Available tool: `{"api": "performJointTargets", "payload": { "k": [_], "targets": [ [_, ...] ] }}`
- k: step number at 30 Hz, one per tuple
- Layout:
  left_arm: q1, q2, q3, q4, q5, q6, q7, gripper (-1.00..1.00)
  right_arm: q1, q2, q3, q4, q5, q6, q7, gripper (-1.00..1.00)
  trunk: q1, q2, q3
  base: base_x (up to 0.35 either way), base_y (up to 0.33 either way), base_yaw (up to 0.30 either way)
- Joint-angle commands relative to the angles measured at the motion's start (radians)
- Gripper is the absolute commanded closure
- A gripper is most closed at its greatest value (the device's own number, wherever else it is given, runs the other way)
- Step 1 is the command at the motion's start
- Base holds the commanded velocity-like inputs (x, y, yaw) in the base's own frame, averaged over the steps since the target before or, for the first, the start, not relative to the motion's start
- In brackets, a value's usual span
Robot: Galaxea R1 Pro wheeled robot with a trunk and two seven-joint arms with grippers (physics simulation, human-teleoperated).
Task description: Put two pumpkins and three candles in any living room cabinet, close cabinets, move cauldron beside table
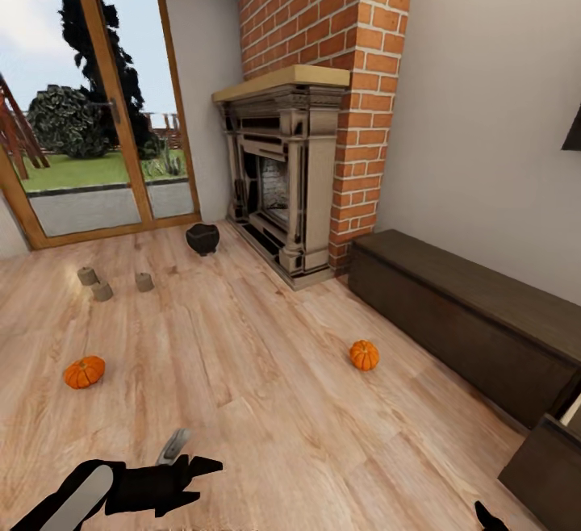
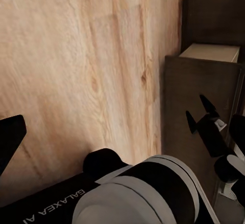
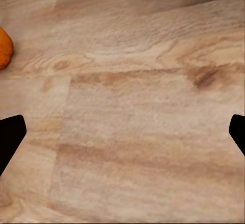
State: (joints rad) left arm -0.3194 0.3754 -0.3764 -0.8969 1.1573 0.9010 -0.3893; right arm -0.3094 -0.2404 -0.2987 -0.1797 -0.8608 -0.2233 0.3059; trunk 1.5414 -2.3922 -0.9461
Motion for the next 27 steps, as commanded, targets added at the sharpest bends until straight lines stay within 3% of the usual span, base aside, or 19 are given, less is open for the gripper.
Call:
{"api": "performJointTargets", "payload": {
  "k": [1, 5, 11, 16, 18, 20, 24, 27],
  "targets": [
    [-0.001, 0.000, -0.003, 0.001, -0.003, 0.000, -0.006, -1.00, 0.000, 0.000, 0.001, 0.001, -0.011, -0.002, 0.007, -1.00, 0.000, 0.000, -0.001, 0.014, 0.136, 0.270],
    [-0.001, 0.001, 0.002, 0.001, -0.004, 0.000, -0.006, -1.00, 0.000, 0.000, 0.002, 0.001, -0.010, -0.005, 0.007, -1.00, 0.000, 0.000, -0.001, 0.120, 0.049, 0.275],
    [-0.008, 0.003, 0.071, -0.033, -0.001, 0.007, -0.006, -1.00, 0.000, 0.000, 0.003, 0.000, -0.005, -0.017, 0.013, -1.00, 0.000, 0.000, -0.001, 0.145, 0.006, 0.279],
    [-0.014, 0.025, 0.163, -0.205, 0.009, 0.063, -0.006, -1.00, 0.000, 0.000, 0.003, 0.000, -0.004, -0.017, 0.017, -1.00, 0.000, 0.000, -0.001, 0.234, -0.035, 0.205],
    [-0.015, 0.029, 0.208, -0.247, 0.023, 0.082, -0.006, -1.00, 0.000, 0.000, 0.005, 0.000, -0.003, -0.018, 0.019, -1.00, 0.000, 0.000, -0.001, 0.243, -0.032, 0.049],
    [-0.015, 0.031, 0.230, -0.264, 0.049, 0.090, -0.007, -1.00, 0.000, 0.000, 0.015, 0.000, -0.004, -0.018, 0.026, -1.00, 0.000, 0.000, -0.001, 0.169, -0.013, 0.020],
    [-0.015, 0.034, 0.241, -0.278, 0.096, 0.095, -0.008, -1.00, 0.000, 0.000, 0.025, 0.000, -0.008, -0.007, 0.033, -1.00, 0.000, 0.000, -0.001, 0.121, -0.004, 0.006],
    [-0.015, 0.034, 0.240, -0.299, 0.112, 0.097, -0.008, -1.00, -0.005, 0.002, 0.022, -0.030, -0.020, 0.022, 0.024, -1.00, 0.000, 0.000, -0.001, 0.143, -0.001, 0.001]
  ]
}}
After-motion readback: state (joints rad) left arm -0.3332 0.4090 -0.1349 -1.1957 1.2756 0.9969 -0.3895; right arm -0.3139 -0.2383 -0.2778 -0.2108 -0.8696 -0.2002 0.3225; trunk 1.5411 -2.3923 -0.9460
